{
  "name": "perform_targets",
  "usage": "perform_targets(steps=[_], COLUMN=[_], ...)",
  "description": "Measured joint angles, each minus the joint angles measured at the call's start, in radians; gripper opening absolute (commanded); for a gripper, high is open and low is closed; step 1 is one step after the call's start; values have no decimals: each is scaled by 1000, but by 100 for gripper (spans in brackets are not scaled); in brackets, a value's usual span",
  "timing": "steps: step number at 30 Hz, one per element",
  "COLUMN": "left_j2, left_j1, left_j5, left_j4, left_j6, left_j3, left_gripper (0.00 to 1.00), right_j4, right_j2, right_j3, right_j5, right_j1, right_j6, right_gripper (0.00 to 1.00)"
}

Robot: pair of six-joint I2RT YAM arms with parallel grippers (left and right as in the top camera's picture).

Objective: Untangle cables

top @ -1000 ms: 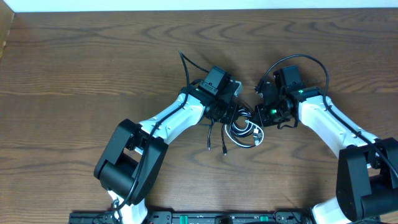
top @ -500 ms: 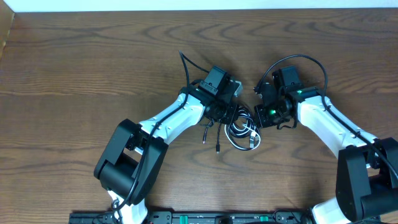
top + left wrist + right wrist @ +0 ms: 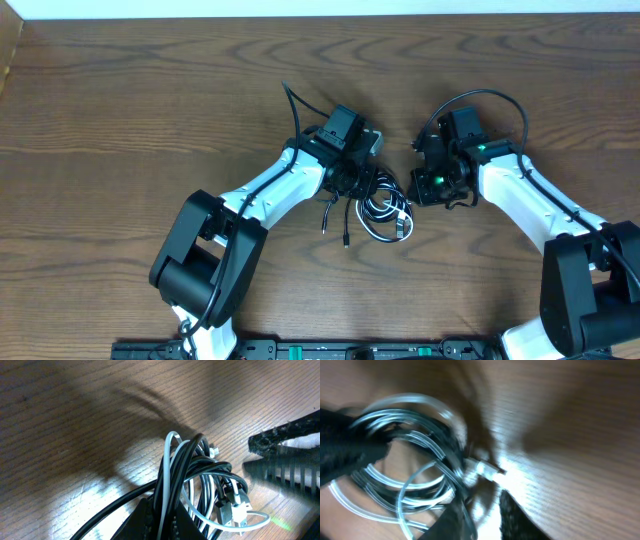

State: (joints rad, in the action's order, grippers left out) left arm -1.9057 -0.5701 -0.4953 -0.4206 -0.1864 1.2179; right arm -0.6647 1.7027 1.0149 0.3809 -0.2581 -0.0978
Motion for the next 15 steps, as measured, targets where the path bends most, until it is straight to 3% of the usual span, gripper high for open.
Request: perform_targets(steps=[7,15], left_j2=[0,0], left_j1=[0,0], left_j5=[-12,-45], left_j4=[4,5], left_j6=[0,0], left_j3=[0,0], left_gripper=[8,8], right_j4=[3,3], right_j2=[0,0], right_j3=[0,0], right_j5=[89,41], right_j1=[0,0], right_j6=[31,38], right_gripper=[27,27])
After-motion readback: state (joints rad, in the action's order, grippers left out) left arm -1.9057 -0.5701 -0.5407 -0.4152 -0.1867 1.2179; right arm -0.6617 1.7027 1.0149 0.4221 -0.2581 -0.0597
